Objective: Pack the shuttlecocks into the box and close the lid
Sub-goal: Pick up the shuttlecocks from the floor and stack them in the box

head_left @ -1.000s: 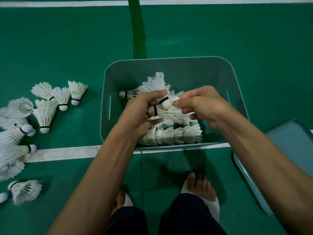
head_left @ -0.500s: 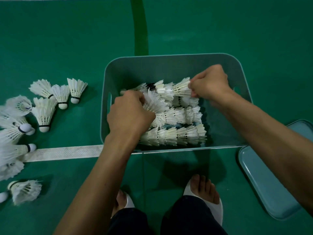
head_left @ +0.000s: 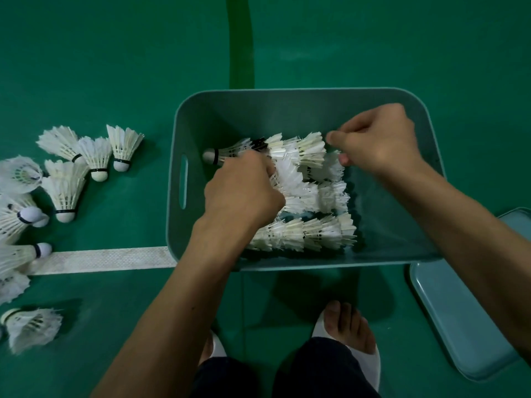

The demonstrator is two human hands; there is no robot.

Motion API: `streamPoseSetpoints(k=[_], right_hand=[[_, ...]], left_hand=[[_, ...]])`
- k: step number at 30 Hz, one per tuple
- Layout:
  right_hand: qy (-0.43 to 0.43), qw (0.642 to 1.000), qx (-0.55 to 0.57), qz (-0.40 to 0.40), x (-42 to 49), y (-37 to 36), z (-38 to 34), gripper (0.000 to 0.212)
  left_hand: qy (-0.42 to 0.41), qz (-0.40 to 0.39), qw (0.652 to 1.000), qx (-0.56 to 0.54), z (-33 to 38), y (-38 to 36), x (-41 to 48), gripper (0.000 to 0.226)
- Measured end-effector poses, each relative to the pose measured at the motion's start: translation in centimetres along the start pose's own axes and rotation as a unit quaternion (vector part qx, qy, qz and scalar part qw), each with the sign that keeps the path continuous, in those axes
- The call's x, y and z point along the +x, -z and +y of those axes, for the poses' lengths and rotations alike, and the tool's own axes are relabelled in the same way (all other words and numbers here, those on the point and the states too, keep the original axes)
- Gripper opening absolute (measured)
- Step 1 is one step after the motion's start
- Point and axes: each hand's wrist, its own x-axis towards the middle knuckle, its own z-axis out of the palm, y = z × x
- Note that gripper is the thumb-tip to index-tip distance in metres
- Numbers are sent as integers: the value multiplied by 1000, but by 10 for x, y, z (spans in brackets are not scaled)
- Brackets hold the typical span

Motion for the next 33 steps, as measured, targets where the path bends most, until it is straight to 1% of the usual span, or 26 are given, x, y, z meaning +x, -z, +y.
streamPoseSetpoints(k=[1, 2, 5, 7, 9, 10, 11, 12, 14, 15, 16, 18, 20, 21, 23, 25, 26, 27, 28, 29, 31, 33], right_hand=[[13, 1000, 14, -9, -10, 5, 0, 14], [24, 998, 40, -37, -20, 9, -1, 14], [34, 980, 104, -166, -51, 14, -4, 16], [55, 977, 86, -186, -63, 12, -1, 20], [75, 976, 74, -191, -66, 11, 3, 16], [70, 976, 69, -193, -63, 14, 5, 14], [61, 980, 54, -180, -59, 18, 8, 15], [58, 987, 17, -149, -52, 22, 12, 15], [80, 991, -97, -38, -39, 33, 16, 16], [93, 984, -151, 16, -33, 35, 17, 17], [102, 976, -185, 52, -29, 35, 16, 18], [106, 971, -197, 78, -21, 28, 13, 18], [98, 978, -163, 83, -16, 17, 6, 19], [85, 984, -131, 82, -13, 11, 3, 19], [29, 996, -55, 65, -6, -2, 4, 20], [-43, 999, 14, 18, -1, -15, 8, 29], [-79, 996, 51, -7, 2, -20, 11, 24], [-116, 988, 94, -31, 6, -24, 14, 13], [-148, 979, 135, -49, 8, -26, 14, 9], [-170, 969, 166, -65, 12, -26, 15, 10], [-187, 960, 193, -82, 19, -25, 15, 9], [-193, 957, 195, -91, 27, -25, 12, 8]], left_hand=[[-4, -2, 1000, -7, 1, -1, -1, 20], [-8, -5, 1000, -18, 1, -3, -1, 21], [-27, -6, 998, -58, 4, -8, -3, 30], [-40, -3, 996, -77, 9, -10, -7, 32], [-51, -3, 995, -89, 12, -12, -13, 36], [-52, -3, 994, -94, 13, -13, -16, 35], [-47, -4, 994, -98, 13, -14, -19, 35], [-40, -3, 995, -94, 12, -16, -20, 36], [-25, 2, 998, -50, 8, -17, -22, 43], [-19, 4, 999, -27, 7, -17, -22, 44], [-12, 2, 1000, -15, 5, -16, -22, 43], [-2, -10, 1000, -4, 4, -13, -22, 46], [-5, -8, 1000, 12, 3, -10, -21, 53], [-11, 5, 1000, 21, 3, -10, -21, 55], [-22, 35, 998, 40, 3, -8, -20, 56], [-28, 39, 997, 54, 4, -8, -17, 62], [-29, 34, 997, 59, 4, -8, -14, 67], [-29, 26, 997, 63, 3, -8, -11, 72], [-28, 19, 997, 66, 3, -8, -7, 73], [-27, 12, 997, 69, 3, -8, -3, 73], [-21, -1, 997, 75, 3, -10, 4, 68], [-17, -5, 996, 83, 4, -10, 8, 65]])
